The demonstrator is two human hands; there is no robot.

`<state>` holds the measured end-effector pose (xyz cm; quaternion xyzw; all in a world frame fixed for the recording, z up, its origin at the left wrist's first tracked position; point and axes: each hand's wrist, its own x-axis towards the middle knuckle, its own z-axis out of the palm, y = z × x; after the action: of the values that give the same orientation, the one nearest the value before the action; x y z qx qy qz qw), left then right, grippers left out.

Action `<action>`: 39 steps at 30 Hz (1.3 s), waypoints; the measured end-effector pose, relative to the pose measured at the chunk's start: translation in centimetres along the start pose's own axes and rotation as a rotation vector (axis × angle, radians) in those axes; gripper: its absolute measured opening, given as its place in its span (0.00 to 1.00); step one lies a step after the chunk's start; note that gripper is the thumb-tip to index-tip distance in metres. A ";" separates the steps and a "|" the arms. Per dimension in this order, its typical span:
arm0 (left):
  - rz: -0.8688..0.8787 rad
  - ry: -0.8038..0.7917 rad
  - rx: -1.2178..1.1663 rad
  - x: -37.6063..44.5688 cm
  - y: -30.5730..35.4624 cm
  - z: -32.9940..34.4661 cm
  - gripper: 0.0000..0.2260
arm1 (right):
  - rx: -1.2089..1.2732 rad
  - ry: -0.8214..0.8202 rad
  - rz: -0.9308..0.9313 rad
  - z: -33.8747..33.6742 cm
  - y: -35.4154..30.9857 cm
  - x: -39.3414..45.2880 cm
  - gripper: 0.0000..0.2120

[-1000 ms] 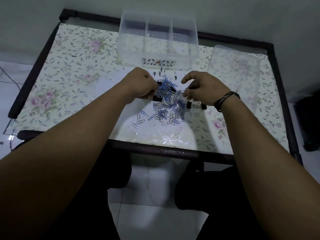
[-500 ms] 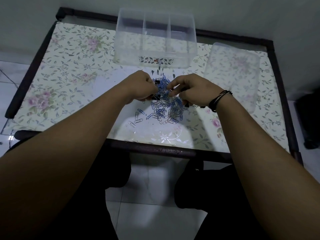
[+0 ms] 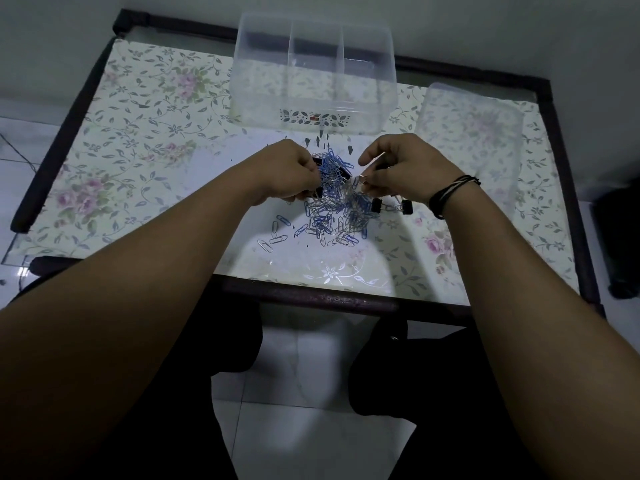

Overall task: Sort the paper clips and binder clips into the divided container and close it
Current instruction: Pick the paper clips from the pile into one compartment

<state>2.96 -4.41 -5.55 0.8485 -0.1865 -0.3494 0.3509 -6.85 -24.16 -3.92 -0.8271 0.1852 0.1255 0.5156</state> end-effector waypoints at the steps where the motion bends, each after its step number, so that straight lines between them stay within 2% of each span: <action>1: 0.001 -0.006 0.003 0.0 0.0 0.1 0.08 | 0.013 -0.001 0.003 -0.1 0.1 0.0 0.09; 4: 0.014 -0.030 -0.013 0.0 0.1 0.3 0.08 | 0.040 -0.034 0.002 0.2 -0.2 0.0 0.07; 8: 0.012 -0.074 -0.010 0.1 0.1 0.2 0.08 | 0.038 -0.061 0.001 0.2 -0.5 0.0 0.14; 10: 0.020 -0.064 0.035 0.0 0.1 0.2 0.08 | -0.029 -0.005 0.028 -0.1 0.1 0.2 0.15; 14: 0.056 0.062 0.223 0.1 0.0 -0.1 0.07 | -0.386 0.250 0.063 -1.3 2.0 1.1 0.14; 17: 0.054 0.144 0.312 0.5 -0.6 -0.5 0.07 | -0.537 0.294 0.098 -1.5 2.6 1.2 0.15; 21: 0.024 0.241 0.371 1.0 -1.1 -1.9 0.07 | -0.674 0.352 0.037 -0.7 1.8 1.4 0.17; 25: -0.017 0.353 0.522 1.6 -2.4 -3.4 0.08 | -0.626 0.295 -0.048 2.0 1.1 1.6 0.16; 28: -0.071 0.343 0.699 1.5 -2.8 -3.1 0.12 | -0.643 0.233 -0.096 4.3 1.0 1.8 0.13; 31: 0.033 0.392 0.809 1.2 -2.0 -1.5 0.17 | -0.672 0.263 -0.137 5.3 1.3 2.5 0.14; 34: 0.180 0.295 0.705 0.9 -1.1 1.0 0.13 | -0.755 0.235 -0.148 5.5 1.8 3.3 0.17; 37: 0.212 0.199 0.709 0.7 -1.2 2.8 0.15 | -0.837 0.174 -0.145 5.8 2.2 3.7 0.20; 39: 0.224 0.194 0.716 0.7 -1.6 3.2 0.15 | -0.855 0.187 -0.119 5.8 2.3 3.8 0.17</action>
<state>1.26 -5.22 -8.68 0.9209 -0.3540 -0.1396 0.0845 -4.52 -20.54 -9.89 -0.9831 0.1145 0.0854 0.1143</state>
